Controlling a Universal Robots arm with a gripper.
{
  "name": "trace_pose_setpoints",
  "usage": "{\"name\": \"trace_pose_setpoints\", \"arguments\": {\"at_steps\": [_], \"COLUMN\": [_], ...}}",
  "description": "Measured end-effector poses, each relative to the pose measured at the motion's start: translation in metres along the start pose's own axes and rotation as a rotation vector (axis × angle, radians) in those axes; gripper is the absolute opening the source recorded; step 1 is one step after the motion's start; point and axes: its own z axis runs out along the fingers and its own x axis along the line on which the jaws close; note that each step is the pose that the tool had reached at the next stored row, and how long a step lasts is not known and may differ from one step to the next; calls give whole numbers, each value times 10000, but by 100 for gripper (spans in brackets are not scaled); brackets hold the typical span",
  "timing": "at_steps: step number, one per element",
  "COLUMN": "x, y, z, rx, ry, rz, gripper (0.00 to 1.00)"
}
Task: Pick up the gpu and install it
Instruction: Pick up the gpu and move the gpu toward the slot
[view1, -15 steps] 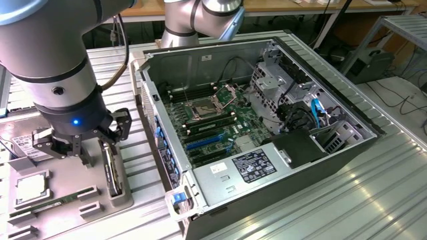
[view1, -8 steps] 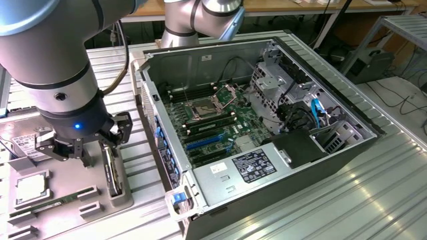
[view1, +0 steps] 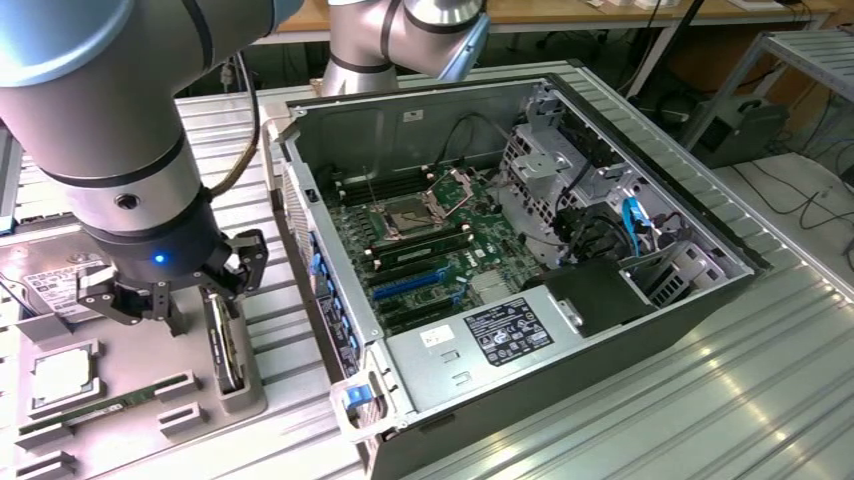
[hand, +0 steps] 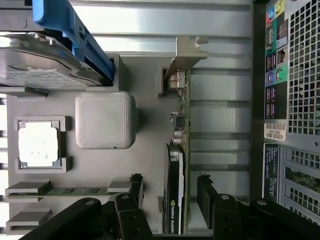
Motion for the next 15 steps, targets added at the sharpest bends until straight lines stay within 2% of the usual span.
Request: {"name": "trace_pose_setpoints", "arguments": {"at_steps": [15], "x": [-12], "y": [-7], "z": [147], "rx": [4], "ry": [-6], "rz": [132], "gripper": [56]}}
